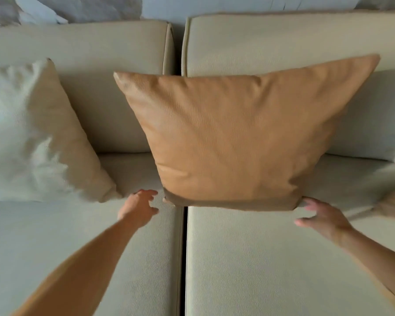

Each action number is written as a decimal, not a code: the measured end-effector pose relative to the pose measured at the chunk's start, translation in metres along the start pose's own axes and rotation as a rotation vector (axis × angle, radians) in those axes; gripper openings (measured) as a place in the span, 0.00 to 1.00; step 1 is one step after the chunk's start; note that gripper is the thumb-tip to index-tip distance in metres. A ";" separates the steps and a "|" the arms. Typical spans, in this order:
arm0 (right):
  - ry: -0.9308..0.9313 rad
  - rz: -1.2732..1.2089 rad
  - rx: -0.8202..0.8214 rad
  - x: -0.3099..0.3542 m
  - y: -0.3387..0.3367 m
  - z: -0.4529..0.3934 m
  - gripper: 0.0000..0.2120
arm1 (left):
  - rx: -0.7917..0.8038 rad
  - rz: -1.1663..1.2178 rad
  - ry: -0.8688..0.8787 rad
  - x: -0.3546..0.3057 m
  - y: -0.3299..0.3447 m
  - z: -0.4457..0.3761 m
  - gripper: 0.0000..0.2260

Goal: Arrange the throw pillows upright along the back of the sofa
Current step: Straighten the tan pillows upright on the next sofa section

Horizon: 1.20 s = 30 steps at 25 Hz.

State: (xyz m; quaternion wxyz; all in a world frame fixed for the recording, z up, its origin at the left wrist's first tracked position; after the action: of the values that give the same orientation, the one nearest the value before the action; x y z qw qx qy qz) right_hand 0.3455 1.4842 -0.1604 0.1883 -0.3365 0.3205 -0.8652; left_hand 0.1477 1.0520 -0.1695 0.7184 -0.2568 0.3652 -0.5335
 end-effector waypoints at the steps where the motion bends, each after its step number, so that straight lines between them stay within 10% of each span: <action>1: -0.031 0.014 -0.030 0.000 0.011 -0.006 0.22 | -0.039 -0.064 0.020 -0.003 0.014 -0.005 0.24; 4: -0.036 -0.002 -0.204 -0.004 0.020 -0.028 0.06 | -0.186 -0.074 0.065 -0.013 0.035 -0.019 0.14; 9: -0.048 0.265 -0.303 -0.006 0.001 -0.038 0.07 | -0.333 -0.061 0.073 -0.012 0.033 -0.035 0.04; 17: -0.079 0.101 -0.118 -0.004 -0.009 -0.023 0.08 | -0.015 0.213 0.017 0.008 0.036 -0.036 0.19; 20: -0.179 -0.278 0.116 0.039 -0.031 -0.002 0.47 | 0.224 0.495 0.144 -0.021 0.000 -0.006 0.51; 22: -0.165 -0.410 0.129 0.060 -0.054 0.003 0.63 | 0.311 0.769 0.209 -0.050 -0.035 0.015 0.52; 30: -0.147 -0.679 0.167 0.109 -0.060 0.019 0.57 | 0.214 0.897 0.138 -0.091 -0.059 0.043 0.36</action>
State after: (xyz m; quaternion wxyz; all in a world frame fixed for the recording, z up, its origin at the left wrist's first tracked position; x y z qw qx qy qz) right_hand 0.2761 1.4607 -0.0584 -0.0608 -0.4686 0.1041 -0.8752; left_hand 0.1328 1.1206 -0.0759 0.8745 0.0381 0.4303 -0.2207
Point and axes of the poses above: each hand's wrist, its own z-axis away from the middle knuckle, its own y-axis out of the palm, x = y × z, the point moved 7 cm from there along -z, towards the middle knuckle, and after that the axes turned 6 degrees about -y, right-handed, at the moved point
